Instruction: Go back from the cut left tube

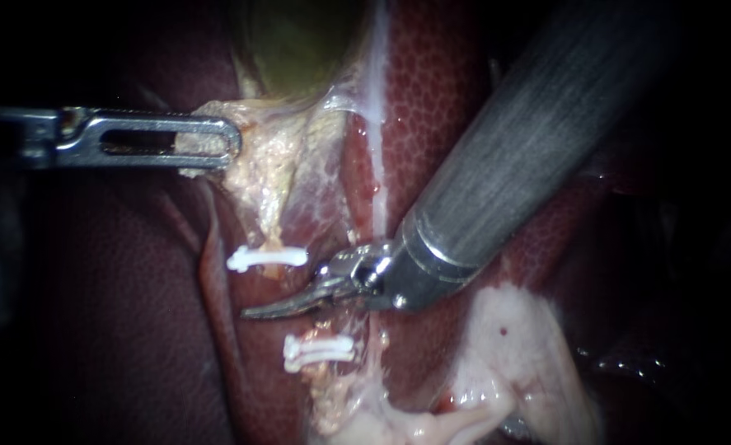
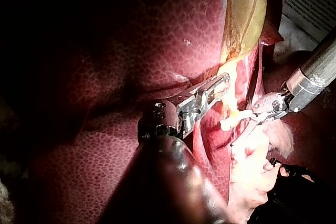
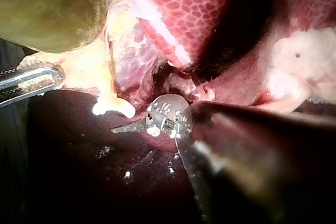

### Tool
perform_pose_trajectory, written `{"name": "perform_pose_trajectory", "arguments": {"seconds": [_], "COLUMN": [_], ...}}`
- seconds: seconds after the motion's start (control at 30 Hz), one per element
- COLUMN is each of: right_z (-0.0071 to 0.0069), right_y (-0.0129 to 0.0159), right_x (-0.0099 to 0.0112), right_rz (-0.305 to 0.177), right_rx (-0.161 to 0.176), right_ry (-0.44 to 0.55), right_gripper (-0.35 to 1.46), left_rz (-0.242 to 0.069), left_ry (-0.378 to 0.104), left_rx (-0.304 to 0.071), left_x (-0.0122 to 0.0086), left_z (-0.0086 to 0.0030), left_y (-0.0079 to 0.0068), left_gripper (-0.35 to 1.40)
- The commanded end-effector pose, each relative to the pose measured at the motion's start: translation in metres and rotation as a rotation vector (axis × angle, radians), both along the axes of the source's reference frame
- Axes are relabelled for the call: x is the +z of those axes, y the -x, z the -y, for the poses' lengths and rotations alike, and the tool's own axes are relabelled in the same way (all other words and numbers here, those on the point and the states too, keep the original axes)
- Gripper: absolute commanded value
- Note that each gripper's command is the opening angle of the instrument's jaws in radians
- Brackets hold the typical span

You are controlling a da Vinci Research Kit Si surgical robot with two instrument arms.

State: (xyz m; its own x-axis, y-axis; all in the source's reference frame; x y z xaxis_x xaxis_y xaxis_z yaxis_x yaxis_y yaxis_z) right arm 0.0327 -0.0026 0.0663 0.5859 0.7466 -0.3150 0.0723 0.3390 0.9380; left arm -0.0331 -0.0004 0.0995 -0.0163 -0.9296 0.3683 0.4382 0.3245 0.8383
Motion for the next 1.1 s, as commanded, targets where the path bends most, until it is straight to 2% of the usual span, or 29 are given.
{"name": "perform_pose_trajectory", "arguments": {"seconds": [0.03, 0.27, 0.37, 0.53, 0.6, 0.8, 1.1], "right_z": [0.0000, 0.0000, 0.0001, 0.0000, 0.0000, -0.0001, 0.0001], "right_y": [0.0000, 0.0000, 0.0001, 0.0000, 0.0000, 0.0000, 0.0002], "right_x": [0.0000, 0.0000, -0.0001, -0.0003, -0.0004, -0.0004, -0.0007], "right_rz": [0.000, 0.007, -0.005, -0.003, -0.007, -0.020, -0.052], "right_rx": [0.001, 0.008, 0.016, 0.051, 0.054, 0.054, 0.044], "right_ry": [0.000, 0.006, 0.001, 0.010, 0.022, 0.034, 0.077], "right_gripper": [-0.35, -0.35, -0.32, 0.49, 0.66, 0.91, 1.11], "left_rz": [0.000, 0.000, 0.000, 0.000, 0.000, 0.000, 0.000], "left_ry": [0.000, 0.000, 0.000, 0.000, 0.000, 0.000, 0.000], "left_rx": [0.000, 0.000, 0.000, 0.000, 0.000, 0.001, 0.001], "left_x": [0.0000, 0.0000, 0.0000, 0.0000, 0.0000, 0.0001, 0.0001], "left_z": [0.0000, 0.0000, 0.0000, 0.0000, 0.0000, 0.0000, 0.0000], "left_y": [0.0000, 0.0000, 0.0000, 0.0000, 0.0000, 0.0000, 0.0000], "left_gripper": [-0.35, -0.35, -0.35, -0.35, -0.35, -0.35, -0.35]}}
